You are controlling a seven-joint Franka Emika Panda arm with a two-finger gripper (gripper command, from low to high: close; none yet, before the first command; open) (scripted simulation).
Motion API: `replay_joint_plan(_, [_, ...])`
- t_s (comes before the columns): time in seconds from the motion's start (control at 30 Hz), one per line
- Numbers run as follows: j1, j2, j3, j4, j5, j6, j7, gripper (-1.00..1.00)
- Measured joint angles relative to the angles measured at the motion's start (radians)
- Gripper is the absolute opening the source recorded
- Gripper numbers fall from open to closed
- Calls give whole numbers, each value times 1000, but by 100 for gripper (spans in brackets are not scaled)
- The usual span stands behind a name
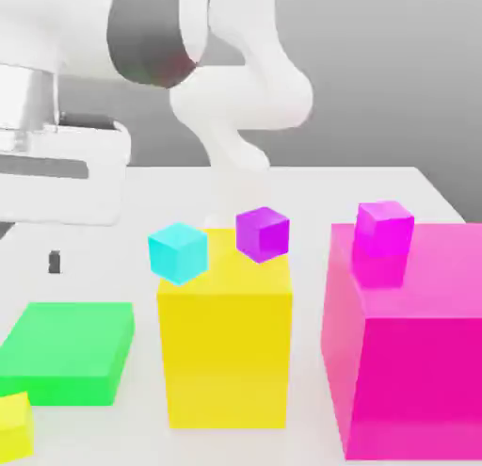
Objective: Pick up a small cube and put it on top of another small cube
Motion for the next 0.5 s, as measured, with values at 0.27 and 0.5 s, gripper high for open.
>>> replay_joint_plan(0.27, [-150, 298, 34, 20, 130, 69, -315, 0])
replay_joint_plan(0.5, [-215, 442, 97, 49, 207, 145, -395, 0])
